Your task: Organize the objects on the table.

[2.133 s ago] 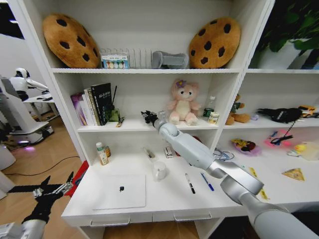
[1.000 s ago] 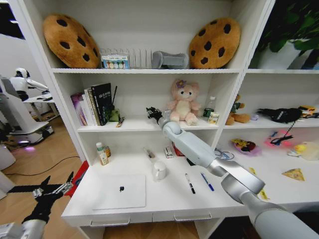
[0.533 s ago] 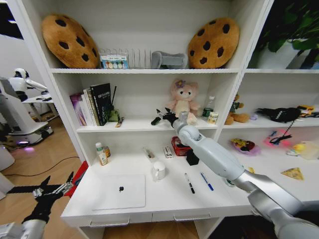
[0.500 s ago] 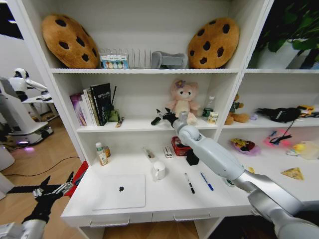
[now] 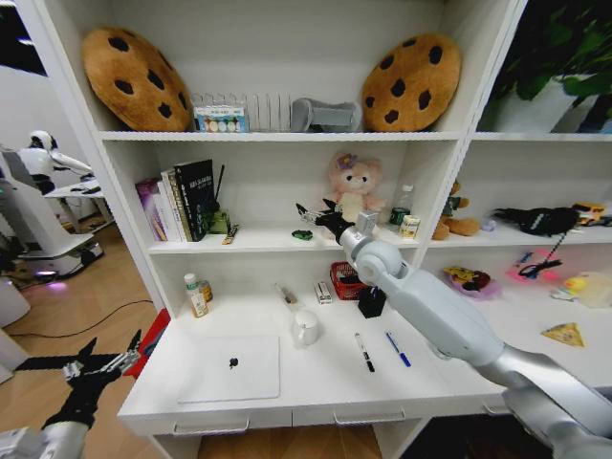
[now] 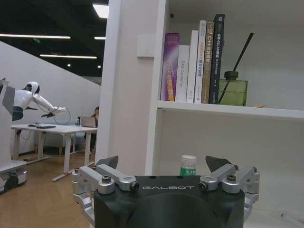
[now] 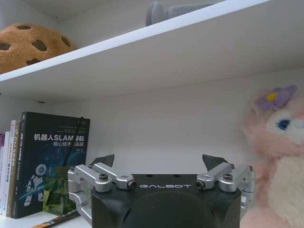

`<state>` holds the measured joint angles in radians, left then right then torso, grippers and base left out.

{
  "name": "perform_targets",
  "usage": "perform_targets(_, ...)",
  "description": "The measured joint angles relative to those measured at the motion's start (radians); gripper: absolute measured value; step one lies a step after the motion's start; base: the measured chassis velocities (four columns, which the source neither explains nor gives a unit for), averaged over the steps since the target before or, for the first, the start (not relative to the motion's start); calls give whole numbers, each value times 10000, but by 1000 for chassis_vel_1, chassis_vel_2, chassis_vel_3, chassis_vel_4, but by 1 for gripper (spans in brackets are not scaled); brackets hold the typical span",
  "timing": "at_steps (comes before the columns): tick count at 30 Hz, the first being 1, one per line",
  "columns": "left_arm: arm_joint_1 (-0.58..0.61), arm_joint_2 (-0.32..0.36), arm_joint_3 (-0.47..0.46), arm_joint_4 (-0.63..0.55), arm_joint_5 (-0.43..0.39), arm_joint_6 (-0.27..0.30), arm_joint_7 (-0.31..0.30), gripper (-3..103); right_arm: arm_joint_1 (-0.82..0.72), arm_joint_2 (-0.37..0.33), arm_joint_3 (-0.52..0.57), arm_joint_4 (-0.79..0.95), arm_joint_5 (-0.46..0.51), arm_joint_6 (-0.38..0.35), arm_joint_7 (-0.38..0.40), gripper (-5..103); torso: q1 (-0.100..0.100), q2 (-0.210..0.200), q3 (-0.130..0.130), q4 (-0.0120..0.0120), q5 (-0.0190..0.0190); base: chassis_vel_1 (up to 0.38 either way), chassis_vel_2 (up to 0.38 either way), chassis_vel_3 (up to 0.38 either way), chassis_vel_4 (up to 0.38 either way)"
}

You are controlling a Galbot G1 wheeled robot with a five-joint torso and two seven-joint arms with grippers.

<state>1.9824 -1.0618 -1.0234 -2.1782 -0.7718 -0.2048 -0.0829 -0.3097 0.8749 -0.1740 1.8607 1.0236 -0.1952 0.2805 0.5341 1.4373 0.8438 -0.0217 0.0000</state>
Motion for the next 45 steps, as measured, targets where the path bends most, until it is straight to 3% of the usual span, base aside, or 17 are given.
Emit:
perform_targets(11,0,0,-1,0,0,1,0,100,-2685,-911,2031,1699,-140,-123,127,100,1,0,1,4,2,0,0,0,0)
perform_targets(14,0,0,-1,0,0,1,-1,100,-4989,-1405,4015,2949,-551,-83,15,100,0,0,1,-5,1,0,0,0,0)
perform_targets(15,0,0,-1,0,0,1,-1,100,-4989,-1405,4015,2949,-551,-83,15,100,0,0,1,-5,1,0,0,0,0)
perform_targets(17,-1,0,-1,0,0,1,0,100,-6548,-1499,5148,3431,-958,85,-53,100,0,0,0,-8,4,0,0,0,0)
perform_targets(19,0,1,-1,-1,0,0,0,100,-6798,-1488,5376,3504,-1037,118,-59,100,0,1,1,-6,3,0,0,0,0)
perform_targets(21,0,-1,-1,0,0,0,-1,100,-8957,-1007,6862,4148,-1579,191,-63,100,0,0,0,6,1,0,0,0,0)
perform_targets(25,0,1,-1,0,0,1,0,100,-10486,-449,7685,4525,-2107,254,-45,100,0,1,0,-2,3,0,0,0,0)
perform_targets(27,0,0,0,-1,0,1,0,100,-11848,85,8282,4723,-2881,489,-147,100,-1,0,0,1,0,0,0,0,0)
perform_targets(31,0,0,-1,-1,0,1,1,100,-13272,724,8557,4519,-3814,940,-352,100,-1,1,0,-3,1,0,0,0,0)
perform_targets(38,0,0,-1,0,0,0,1,100,-13692,1204,8268,3960,-3726,712,-186,100,1,1,1,3,1,0,0,0,0)
perform_targets(45,0,0,-1,-1,0,0,0,100,-13011,990,7778,3263,-2245,-1152,554,102,2,0,2,3,0,0,0,0,0)
